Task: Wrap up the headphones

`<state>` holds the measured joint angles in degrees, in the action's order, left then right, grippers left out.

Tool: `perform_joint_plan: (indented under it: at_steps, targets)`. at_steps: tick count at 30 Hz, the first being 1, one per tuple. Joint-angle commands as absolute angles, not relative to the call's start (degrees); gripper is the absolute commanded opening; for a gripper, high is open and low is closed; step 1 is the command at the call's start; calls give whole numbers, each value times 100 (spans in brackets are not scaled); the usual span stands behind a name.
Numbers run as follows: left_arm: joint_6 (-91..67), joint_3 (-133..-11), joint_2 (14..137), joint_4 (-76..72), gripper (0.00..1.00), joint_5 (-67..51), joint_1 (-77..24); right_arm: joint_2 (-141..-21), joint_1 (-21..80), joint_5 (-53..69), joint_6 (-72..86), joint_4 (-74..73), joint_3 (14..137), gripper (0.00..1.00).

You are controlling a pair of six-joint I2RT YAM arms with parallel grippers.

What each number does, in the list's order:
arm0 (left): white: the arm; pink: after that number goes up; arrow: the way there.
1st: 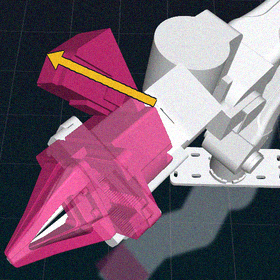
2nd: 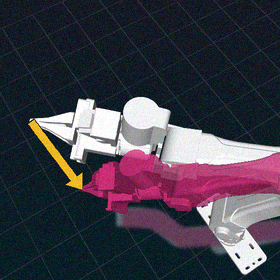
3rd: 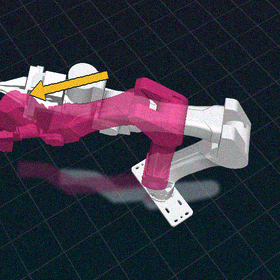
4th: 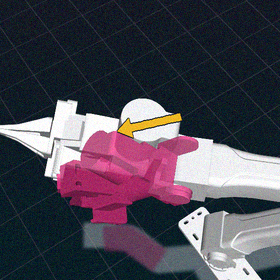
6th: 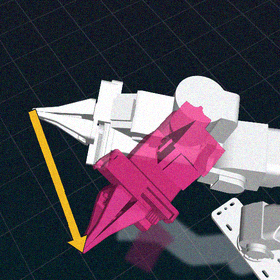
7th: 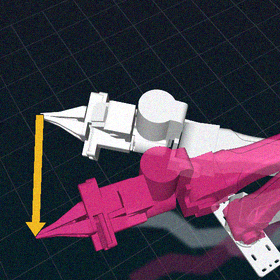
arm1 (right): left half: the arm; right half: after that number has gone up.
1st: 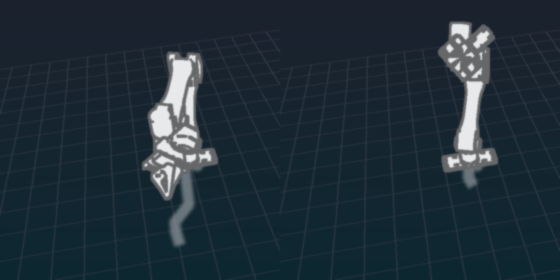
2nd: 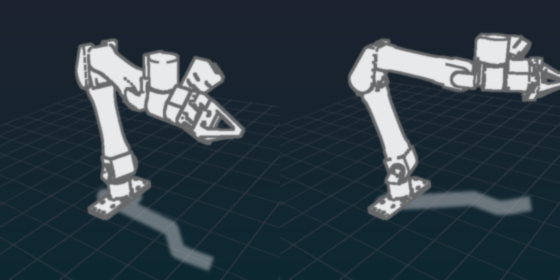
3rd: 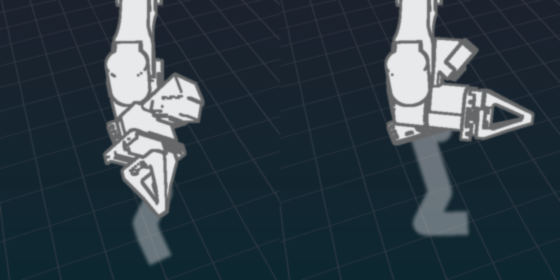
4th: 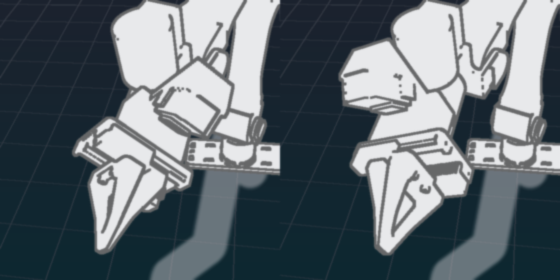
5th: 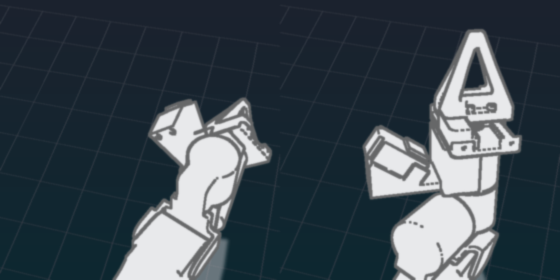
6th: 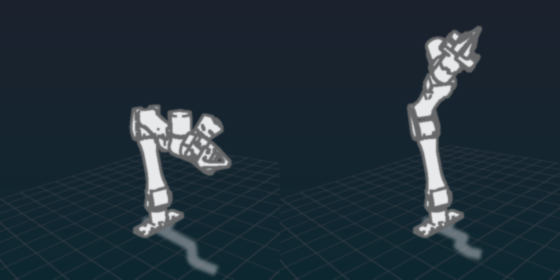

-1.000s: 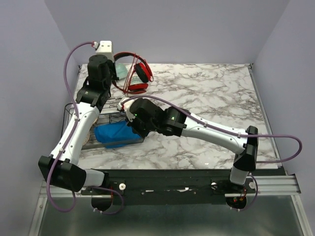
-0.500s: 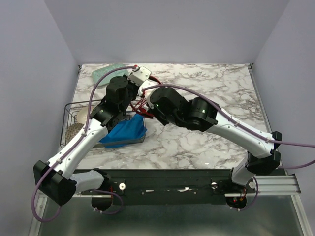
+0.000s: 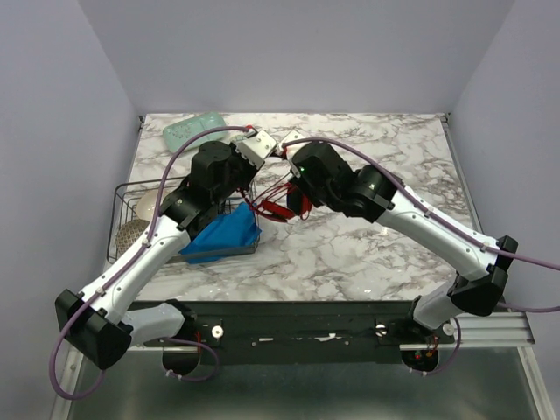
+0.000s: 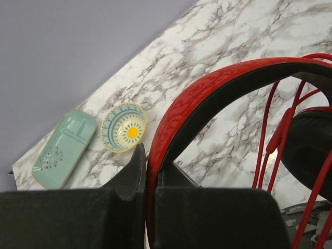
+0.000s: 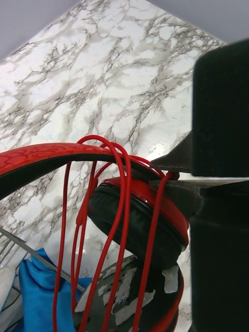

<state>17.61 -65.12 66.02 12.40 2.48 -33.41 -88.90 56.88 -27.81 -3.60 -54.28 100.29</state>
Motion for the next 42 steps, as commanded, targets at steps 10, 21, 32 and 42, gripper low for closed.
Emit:
perform_joint_plan:
  at_steps: [10, 21, 32, 42]
  targets:
    - [150, -7145, 7575, 2382, 0, -1328, -3805, -7656, 4729, -2523, -186, -4887, 7527, 1]
    - [35, -7690, 9939, 2013, 0, -1090, -4104, -7716, 4281, -1689, 554, -4396, 5784, 1]
    - [387, -8226, 11082, 1732, 25, -800, -4166, -8824, 4113, -1407, 765, -3982, 5889, 1]
    - [-165, -8218, 10943, 1925, 63, -809, -4008, -9018, 4122, -1336, 782, -3902, 6003, 1]
